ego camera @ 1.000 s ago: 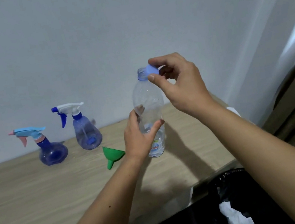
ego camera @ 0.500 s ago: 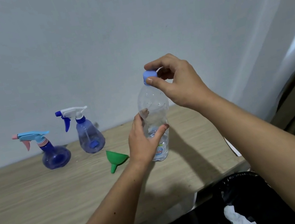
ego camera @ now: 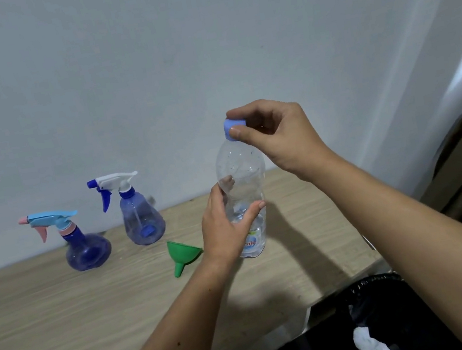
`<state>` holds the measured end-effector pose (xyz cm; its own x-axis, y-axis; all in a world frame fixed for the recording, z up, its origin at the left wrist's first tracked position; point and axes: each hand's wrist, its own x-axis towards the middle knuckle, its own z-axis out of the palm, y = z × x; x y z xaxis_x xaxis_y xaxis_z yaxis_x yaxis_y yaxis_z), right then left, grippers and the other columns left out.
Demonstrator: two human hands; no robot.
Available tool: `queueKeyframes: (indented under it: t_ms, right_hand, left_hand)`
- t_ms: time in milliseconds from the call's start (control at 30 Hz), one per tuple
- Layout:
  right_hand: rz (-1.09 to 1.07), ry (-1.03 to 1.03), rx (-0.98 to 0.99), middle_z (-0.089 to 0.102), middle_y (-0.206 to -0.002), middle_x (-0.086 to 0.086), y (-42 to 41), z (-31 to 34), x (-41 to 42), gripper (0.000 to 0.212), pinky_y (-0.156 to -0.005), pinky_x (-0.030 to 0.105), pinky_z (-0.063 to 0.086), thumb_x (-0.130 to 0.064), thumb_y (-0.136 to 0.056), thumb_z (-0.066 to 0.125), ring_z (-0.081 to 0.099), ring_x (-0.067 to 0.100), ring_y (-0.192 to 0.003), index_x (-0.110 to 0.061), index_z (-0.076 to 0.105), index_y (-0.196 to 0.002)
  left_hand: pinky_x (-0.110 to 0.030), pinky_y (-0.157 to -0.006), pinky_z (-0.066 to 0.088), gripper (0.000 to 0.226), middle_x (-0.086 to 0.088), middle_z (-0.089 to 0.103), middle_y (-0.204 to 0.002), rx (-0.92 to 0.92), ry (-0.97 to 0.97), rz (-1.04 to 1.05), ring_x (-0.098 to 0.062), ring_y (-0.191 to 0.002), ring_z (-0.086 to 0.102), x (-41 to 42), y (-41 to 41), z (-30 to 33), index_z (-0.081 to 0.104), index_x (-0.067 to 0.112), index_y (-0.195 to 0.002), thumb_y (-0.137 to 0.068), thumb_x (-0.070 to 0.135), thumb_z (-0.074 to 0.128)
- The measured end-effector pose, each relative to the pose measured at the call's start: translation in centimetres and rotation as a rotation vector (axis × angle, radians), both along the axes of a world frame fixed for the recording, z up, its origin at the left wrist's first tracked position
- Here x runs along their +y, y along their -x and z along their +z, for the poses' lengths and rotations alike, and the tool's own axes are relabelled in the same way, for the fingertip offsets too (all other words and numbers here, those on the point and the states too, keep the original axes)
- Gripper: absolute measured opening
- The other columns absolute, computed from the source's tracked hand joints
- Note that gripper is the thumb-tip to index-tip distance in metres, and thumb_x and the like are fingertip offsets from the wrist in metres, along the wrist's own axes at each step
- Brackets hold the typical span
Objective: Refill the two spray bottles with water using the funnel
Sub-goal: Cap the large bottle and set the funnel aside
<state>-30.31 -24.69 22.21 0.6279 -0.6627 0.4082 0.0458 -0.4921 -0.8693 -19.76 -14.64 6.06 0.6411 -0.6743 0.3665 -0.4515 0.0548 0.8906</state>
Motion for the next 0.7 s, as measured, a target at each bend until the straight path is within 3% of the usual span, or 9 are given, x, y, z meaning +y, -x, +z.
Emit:
queueKeyframes:
  t_ms: [100, 233, 300, 400, 533, 700]
  right_hand:
    - [-0.019, -0.029, -0.015, 0.08, -0.106, 0.004, -0.2, -0.3, -0.2, 0.023, -0.097, 0.042, 0.061, -0.019, -0.087, 0.086, 0.073, 0.029, -0.101, -0.023, 0.079, -0.108]
    - [0.071, 0.009, 0.073, 0.078, -0.116, -0.004, -0.2, 0.1, -0.6, 0.027, -0.104, 0.037, 0.057, -0.021, -0.097, 0.076, 0.073, 0.012, -0.109, -0.022, 0.076, -0.123]
    - [0.086, 0.02, 0.105, 0.078, -0.116, -0.004, -0.1, 0.4, -0.8, 0.024, -0.103, 0.036, 0.058, -0.018, -0.097, 0.076, 0.072, 0.012, -0.109, -0.019, 0.077, -0.121]
    - [0.019, -0.023, 0.062, 0.08, -0.105, -0.004, -0.2, 0.2, -0.6, 0.024, -0.098, 0.038, 0.061, -0.023, -0.086, 0.088, 0.074, 0.014, -0.097, -0.02, 0.079, -0.108]
    - [-0.094, -0.074, 0.009, 0.078, -0.095, -0.007, -0.7, -0.6, -0.1, 0.037, -0.085, 0.028, 0.061, -0.033, -0.073, 0.097, 0.069, 0.0, -0.075, -0.019, 0.076, -0.101]
    - [0.072, -0.009, 0.089, 0.079, -0.113, -0.008, -0.3, 0.3, -0.6, 0.023, -0.099, 0.035, 0.059, -0.028, -0.096, 0.077, 0.071, 0.011, -0.103, -0.024, 0.078, -0.119]
  left_hand:
    - [-0.035, -0.112, 0.053, 0.083, 0.007, 0.066, -0.143, 0.001, -0.003, -0.002, -0.008, -0.133, 0.063, 0.0, 0.0, 0.1, 0.053, 0.026, -0.146, -0.077, 0.063, 0.083]
    - [-0.033, -0.112, 0.053, 0.082, 0.008, 0.066, -0.143, 0.009, -0.01, -0.008, -0.005, -0.132, 0.062, 0.1, 0.0, 0.0, 0.053, 0.028, -0.146, -0.078, 0.063, 0.083]
    - [-0.034, -0.112, 0.053, 0.081, 0.009, 0.065, -0.144, 0.011, -0.011, -0.009, -0.004, -0.132, 0.062, 0.1, 0.0, -0.1, 0.053, 0.027, -0.146, -0.08, 0.059, 0.086]
    - [-0.037, -0.112, 0.053, 0.082, 0.009, 0.066, -0.143, 0.013, -0.013, -0.013, -0.004, -0.132, 0.062, 0.0, 0.0, -0.2, 0.054, 0.026, -0.147, -0.08, 0.061, 0.086]
    - [-0.038, -0.112, 0.053, 0.083, 0.009, 0.066, -0.142, 0.017, -0.019, -0.009, -0.003, -0.132, 0.062, 0.0, 0.2, 0.1, 0.055, 0.026, -0.145, -0.078, 0.065, 0.082]
    - [-0.037, -0.11, 0.054, 0.084, 0.009, 0.067, -0.141, 0.015, -0.041, -0.006, -0.005, -0.13, 0.063, 0.3, 0.0, 0.2, 0.053, 0.025, -0.147, -0.079, 0.064, 0.084]
